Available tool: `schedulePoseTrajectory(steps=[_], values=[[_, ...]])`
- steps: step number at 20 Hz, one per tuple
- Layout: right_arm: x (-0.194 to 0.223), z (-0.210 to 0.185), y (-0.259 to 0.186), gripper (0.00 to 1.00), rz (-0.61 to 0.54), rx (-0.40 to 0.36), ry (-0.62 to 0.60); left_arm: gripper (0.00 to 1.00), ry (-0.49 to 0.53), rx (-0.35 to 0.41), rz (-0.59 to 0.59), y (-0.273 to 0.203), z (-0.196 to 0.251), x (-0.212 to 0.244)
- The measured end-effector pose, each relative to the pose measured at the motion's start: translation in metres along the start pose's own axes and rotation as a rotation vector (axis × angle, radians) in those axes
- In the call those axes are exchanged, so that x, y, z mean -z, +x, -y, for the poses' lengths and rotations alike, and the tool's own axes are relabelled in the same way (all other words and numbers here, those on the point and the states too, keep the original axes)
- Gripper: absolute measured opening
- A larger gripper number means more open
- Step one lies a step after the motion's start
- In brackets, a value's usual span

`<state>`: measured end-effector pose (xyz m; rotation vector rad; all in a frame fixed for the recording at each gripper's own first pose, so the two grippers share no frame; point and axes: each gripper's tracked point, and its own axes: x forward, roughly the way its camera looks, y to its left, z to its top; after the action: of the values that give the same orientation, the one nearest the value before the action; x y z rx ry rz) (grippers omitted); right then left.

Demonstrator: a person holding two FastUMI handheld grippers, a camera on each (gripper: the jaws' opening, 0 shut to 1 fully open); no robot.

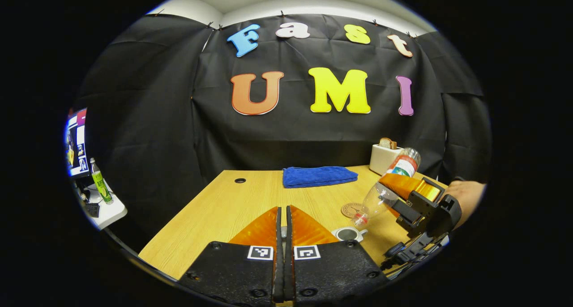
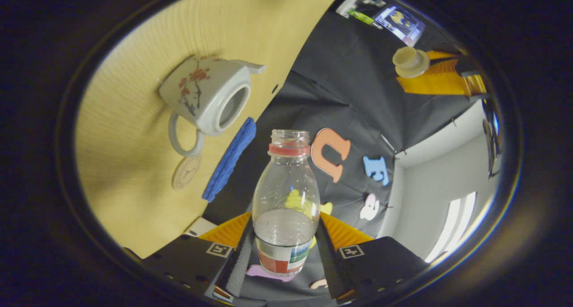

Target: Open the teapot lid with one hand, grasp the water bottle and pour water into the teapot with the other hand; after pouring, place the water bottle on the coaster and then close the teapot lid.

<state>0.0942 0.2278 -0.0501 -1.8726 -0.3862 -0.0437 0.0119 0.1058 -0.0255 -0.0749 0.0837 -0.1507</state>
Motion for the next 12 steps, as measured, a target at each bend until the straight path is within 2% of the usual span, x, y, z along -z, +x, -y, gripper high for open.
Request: schedulePoseTrajectory(steps=[2, 5, 6, 7, 12], values=[[0.005, -0.012, -0.005, 0.71, -0.024, -0.044, 0.160, 0.03, -0.014, -0.013, -0.005, 0.002, -0.004, 0.001], [0.016, -0.024, -0.006, 0.73, -0.056, -0.089, 0.425, 0.03, -0.018, -0.021, -0.019, 0.004, -0.006, 0.006], [0.016, -0.024, -0.004, 0.71, -0.071, -0.098, 0.514, 0.03, -0.018, -0.022, -0.024, 0.006, -0.007, 0.008], [0.022, -0.022, -0.003, 0.73, -0.086, -0.098, 0.592, 0.03, -0.014, -0.020, -0.027, 0.008, -0.006, 0.010], [0.051, 0.000, 0.006, 0.72, -0.129, -0.070, 0.928, 0.03, -0.001, 0.011, -0.030, 0.011, 0.007, 0.010]])
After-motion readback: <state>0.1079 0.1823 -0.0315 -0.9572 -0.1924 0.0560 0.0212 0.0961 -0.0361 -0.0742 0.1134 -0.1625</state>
